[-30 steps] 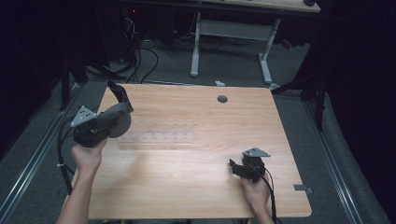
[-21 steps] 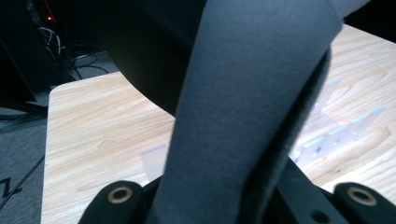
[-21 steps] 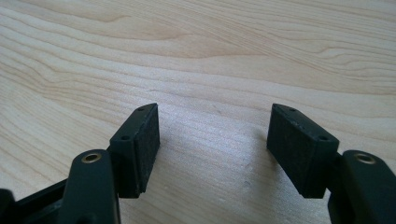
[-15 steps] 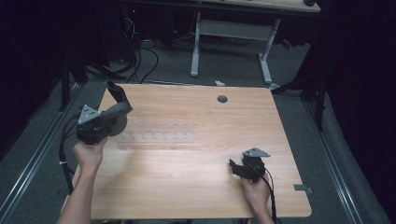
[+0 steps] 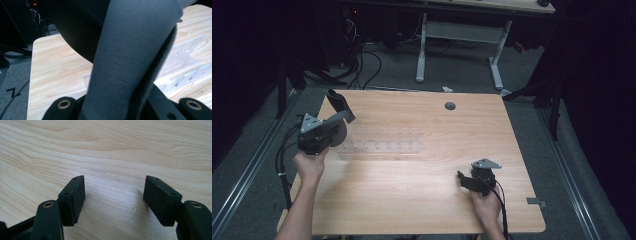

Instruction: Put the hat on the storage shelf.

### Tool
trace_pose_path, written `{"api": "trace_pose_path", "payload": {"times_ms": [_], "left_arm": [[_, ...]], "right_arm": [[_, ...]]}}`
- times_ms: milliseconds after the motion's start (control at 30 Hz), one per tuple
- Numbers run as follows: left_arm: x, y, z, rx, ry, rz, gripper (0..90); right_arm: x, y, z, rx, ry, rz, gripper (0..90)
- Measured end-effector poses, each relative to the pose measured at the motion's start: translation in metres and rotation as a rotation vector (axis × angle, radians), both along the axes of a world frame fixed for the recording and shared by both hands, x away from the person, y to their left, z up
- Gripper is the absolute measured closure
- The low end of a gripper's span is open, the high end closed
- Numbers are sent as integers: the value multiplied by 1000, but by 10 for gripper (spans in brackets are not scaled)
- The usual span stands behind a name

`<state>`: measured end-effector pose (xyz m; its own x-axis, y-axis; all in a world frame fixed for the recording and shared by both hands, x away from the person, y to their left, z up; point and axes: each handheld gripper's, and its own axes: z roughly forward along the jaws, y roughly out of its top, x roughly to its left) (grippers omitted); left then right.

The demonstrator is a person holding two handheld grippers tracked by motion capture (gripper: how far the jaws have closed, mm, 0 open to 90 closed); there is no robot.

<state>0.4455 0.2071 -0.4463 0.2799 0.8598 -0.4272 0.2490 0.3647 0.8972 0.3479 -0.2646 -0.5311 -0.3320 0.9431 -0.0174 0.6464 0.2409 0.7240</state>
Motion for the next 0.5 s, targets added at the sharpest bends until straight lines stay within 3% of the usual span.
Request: {"api": "trace_pose_path", "payload": {"times_ms": [500], "left_arm": [[2, -1, -23, -26, 40, 13, 846]], "right_arm": [[0, 0, 0, 0, 0, 1, 339]]}}
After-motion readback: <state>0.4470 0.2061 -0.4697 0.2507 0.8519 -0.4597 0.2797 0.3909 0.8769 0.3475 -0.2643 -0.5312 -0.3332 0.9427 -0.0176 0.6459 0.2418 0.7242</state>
